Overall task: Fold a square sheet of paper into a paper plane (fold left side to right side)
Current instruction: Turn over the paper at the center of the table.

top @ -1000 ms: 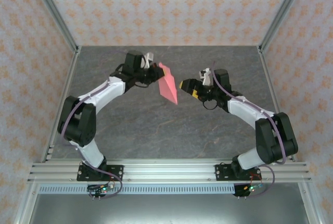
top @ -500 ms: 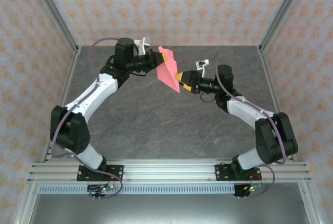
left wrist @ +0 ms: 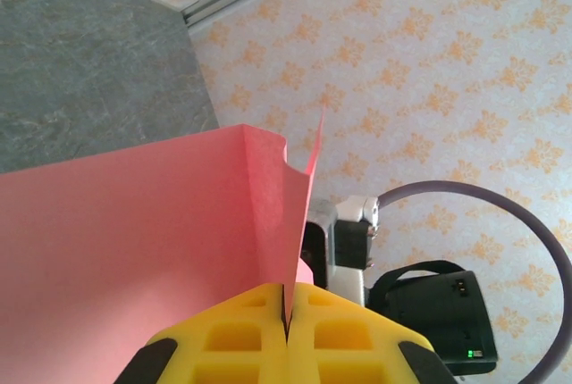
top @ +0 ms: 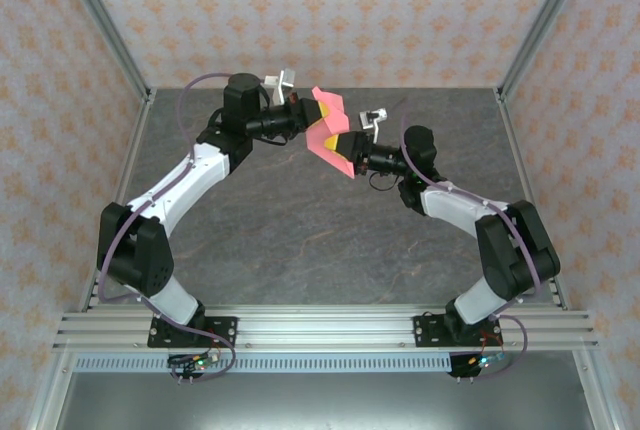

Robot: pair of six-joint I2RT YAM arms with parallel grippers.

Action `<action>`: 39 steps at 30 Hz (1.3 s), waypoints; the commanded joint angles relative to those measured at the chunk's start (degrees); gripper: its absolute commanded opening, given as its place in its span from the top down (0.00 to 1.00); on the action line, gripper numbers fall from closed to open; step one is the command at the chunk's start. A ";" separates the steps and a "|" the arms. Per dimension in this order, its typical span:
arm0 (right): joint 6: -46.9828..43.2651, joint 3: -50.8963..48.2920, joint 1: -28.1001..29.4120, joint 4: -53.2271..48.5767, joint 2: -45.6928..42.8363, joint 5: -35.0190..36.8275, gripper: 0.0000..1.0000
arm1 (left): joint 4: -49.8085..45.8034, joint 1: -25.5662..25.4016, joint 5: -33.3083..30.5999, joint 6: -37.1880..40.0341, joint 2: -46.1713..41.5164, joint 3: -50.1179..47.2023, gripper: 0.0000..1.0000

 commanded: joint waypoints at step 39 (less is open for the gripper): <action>-62.57 36.33 22.07 -101.22 9.52 83.70 1.00 | -29.69 -0.05 -55.01 25.05 -38.65 -18.59 0.21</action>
